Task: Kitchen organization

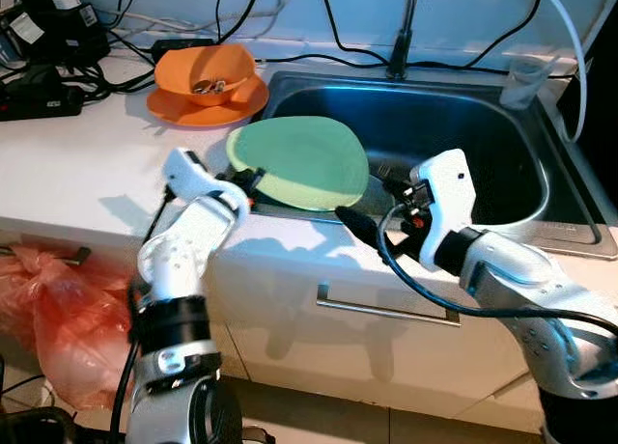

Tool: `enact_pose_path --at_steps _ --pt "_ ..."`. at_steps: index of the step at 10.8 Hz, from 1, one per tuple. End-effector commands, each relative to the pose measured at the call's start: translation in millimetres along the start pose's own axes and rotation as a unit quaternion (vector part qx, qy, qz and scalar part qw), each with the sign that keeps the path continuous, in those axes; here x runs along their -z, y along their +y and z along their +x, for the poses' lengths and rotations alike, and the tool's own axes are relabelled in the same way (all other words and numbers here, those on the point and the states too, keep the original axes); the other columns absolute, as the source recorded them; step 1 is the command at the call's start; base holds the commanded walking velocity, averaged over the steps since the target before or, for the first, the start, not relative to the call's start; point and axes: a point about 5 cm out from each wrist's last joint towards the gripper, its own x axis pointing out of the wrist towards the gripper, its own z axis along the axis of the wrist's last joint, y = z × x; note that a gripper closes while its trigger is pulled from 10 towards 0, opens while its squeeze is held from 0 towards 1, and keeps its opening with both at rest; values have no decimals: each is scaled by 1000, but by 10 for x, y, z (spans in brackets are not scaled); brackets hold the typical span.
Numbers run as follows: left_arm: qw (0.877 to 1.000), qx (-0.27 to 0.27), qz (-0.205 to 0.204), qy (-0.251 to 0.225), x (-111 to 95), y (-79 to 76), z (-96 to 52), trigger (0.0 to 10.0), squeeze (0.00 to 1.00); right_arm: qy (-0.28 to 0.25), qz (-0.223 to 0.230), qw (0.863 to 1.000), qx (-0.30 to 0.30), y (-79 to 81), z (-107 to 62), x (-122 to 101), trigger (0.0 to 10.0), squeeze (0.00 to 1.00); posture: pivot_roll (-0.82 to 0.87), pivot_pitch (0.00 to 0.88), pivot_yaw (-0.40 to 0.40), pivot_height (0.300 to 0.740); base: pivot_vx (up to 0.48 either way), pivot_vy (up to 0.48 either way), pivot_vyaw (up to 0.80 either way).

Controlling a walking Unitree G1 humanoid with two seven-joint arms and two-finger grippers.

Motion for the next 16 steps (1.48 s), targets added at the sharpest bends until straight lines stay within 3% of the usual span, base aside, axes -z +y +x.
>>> enact_pose_path --at_steps 1,3,5,9,11,14,16 --pt "1000 11 17 6 27 -60 31 0 0 6 0 1000 12 -28 -51 -3 10000 0 -27 70 80 740 0 0 0" --pt "999 24 35 30 121 -126 144 0 0 16 0 999 39 -60 -165 1 10000 0 -77 84 106 740 0 0 0" --pt "998 43 36 41 250 -310 285 0 0 28 -6 997 77 -86 -309 10 10000 0 -108 109 117 740 0 0 0" --pt "994 63 54 65 442 -444 417 0 0 48 11 992 120 -156 -453 25 10000 0 -139 131 125 740 0 0 0" --pt "994 67 54 62 439 -463 441 0 0 50 13 992 117 -135 -461 13 10000 0 -140 132 124 740 0 0 0" --pt "997 34 65 38 348 -352 500 0 0 46 25 993 103 -98 -453 -21 10000 0 -143 138 116 740 0 0 0" --pt "994 28 96 41 352 -319 522 0 0 50 36 994 93 -68 -468 -27 10000 0 -150 146 115 740 0 0 0"
